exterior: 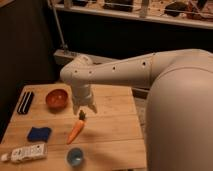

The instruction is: Place the bottle in the ceramic bowl

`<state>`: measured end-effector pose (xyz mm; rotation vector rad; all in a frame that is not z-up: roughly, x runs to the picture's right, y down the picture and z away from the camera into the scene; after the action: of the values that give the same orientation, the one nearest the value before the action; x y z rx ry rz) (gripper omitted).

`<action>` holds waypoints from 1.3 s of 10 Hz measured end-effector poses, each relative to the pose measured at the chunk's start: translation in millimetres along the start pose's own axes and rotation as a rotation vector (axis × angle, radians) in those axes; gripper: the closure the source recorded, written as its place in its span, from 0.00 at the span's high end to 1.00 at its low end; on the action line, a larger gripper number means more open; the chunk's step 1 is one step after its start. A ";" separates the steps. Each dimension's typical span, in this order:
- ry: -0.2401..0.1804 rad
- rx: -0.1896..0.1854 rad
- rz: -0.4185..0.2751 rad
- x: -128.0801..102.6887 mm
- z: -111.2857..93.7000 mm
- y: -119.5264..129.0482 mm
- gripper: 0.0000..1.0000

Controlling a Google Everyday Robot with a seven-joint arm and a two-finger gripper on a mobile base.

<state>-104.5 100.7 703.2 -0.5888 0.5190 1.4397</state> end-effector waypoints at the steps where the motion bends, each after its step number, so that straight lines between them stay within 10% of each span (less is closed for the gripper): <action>1: 0.000 0.000 0.000 0.0 0.0 0.0 0.65; 7: 0.002 -0.002 -0.114 4.5 0.9 6.4 0.65; 13: -0.012 0.091 -0.828 54.5 0.5 54.4 0.65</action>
<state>-155.0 144.3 664.6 -0.6203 0.2699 0.6302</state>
